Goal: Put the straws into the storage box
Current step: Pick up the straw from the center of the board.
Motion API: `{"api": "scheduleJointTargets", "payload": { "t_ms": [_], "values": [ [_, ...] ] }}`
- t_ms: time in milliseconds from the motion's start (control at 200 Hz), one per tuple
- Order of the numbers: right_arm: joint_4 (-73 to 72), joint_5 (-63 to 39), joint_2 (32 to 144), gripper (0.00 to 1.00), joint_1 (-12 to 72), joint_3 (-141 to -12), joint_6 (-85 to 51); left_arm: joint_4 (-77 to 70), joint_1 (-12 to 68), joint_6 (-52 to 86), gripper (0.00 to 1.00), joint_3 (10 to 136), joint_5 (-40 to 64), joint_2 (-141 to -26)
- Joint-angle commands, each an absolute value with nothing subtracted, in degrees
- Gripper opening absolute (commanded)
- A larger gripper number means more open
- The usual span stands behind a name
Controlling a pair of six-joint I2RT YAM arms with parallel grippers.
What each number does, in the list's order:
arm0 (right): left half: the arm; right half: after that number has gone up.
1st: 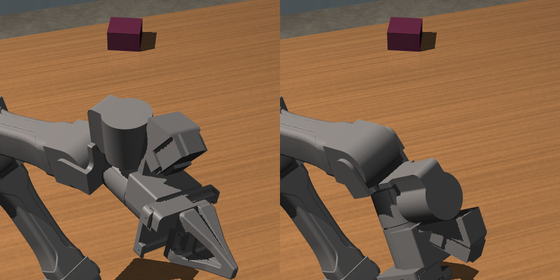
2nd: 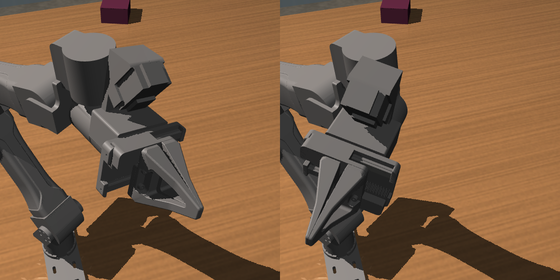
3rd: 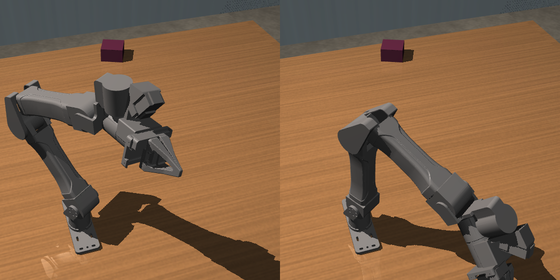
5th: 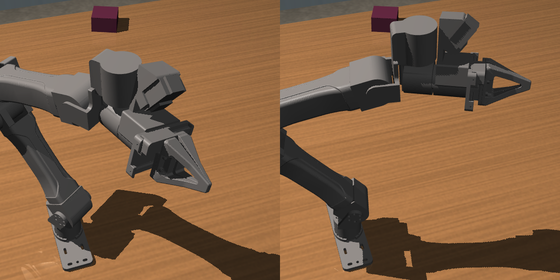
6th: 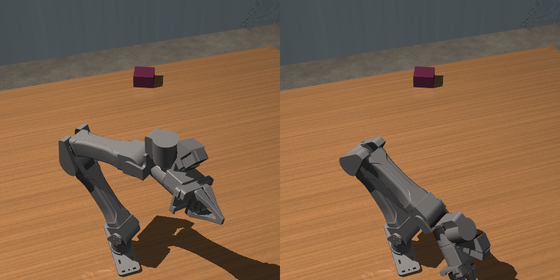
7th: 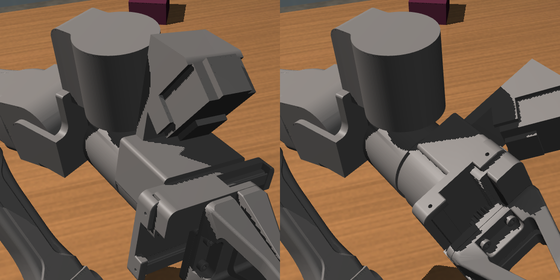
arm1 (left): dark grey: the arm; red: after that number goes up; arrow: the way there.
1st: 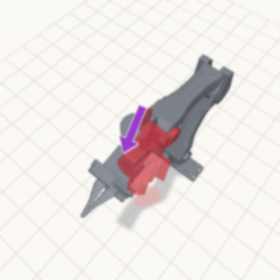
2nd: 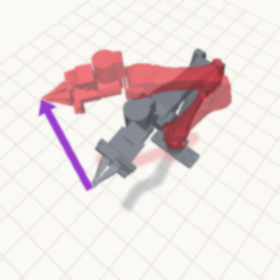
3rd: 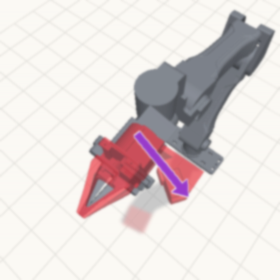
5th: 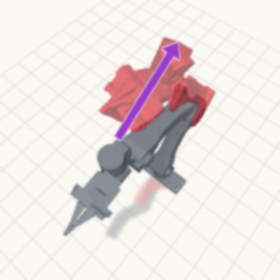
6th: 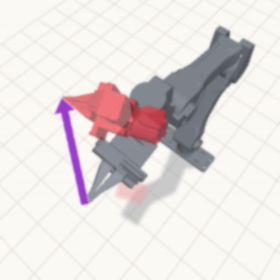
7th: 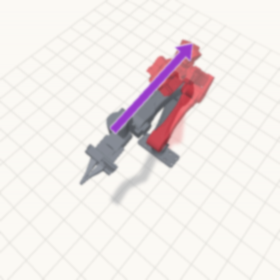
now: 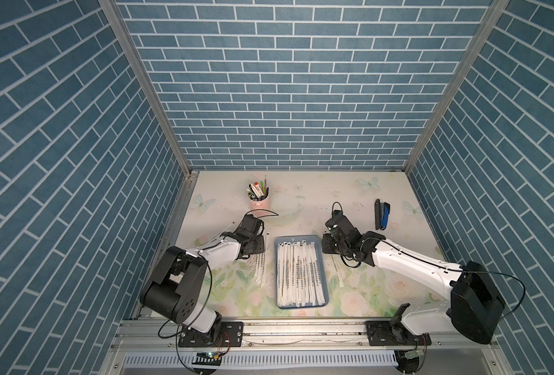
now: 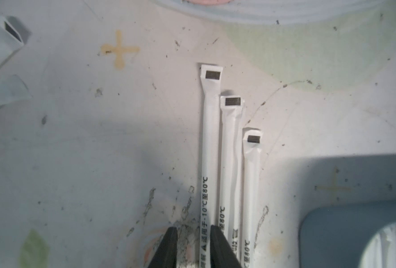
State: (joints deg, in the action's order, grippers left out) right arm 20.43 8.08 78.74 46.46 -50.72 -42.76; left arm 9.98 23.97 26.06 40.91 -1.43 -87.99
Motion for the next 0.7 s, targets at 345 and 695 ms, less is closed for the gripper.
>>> {"api": "scheduleJointTargets", "payload": {
  "t_ms": [345, 695],
  "values": [
    [18.15, 6.85, 78.22, 0.28, 45.62, -48.22, -40.61, 14.83, 26.75, 25.36, 0.2, 44.03, -8.84, -92.41],
    [16.58, 6.15, 77.88, 0.28, 45.45, -46.85, -40.85, 17.83, 27.19, 27.3, 0.0, 44.48, -11.32, -88.95]
  ]
}}
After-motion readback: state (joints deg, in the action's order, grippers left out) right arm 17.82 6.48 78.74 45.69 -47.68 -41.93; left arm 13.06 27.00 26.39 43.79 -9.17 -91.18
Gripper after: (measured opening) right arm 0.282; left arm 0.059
